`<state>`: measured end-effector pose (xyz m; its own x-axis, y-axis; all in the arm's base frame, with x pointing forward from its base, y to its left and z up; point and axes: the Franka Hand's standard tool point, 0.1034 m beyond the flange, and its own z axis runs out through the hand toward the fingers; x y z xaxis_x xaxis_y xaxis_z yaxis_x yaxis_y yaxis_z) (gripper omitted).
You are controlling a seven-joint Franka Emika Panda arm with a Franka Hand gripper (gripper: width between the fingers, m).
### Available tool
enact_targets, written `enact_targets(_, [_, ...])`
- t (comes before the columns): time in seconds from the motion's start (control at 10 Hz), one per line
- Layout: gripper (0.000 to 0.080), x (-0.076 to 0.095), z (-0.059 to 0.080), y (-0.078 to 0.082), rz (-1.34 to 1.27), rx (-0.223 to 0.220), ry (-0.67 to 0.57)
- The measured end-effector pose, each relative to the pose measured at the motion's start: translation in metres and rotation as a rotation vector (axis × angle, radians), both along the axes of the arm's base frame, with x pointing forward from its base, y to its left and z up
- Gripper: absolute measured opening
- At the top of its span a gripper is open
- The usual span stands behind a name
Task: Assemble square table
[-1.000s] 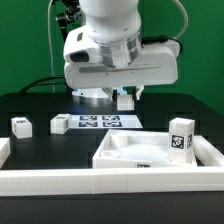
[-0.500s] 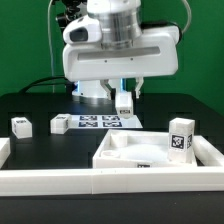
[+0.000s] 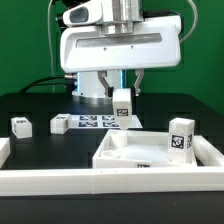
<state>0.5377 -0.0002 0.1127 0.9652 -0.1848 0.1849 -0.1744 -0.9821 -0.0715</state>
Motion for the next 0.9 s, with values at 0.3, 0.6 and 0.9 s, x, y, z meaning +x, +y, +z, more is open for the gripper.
enact_targets(0.3, [0.0290, 0.012, 0.007, -0.003, 0.008, -0.068, -0.212])
enact_targets(0.6, [0.0290, 0.012, 0.005, -0.004, 0.009, -0.074, -0.224])
enact_targets(0.9, [0.0290, 0.018, 0.004, -0.011, 0.027, -0.085, -0.222])
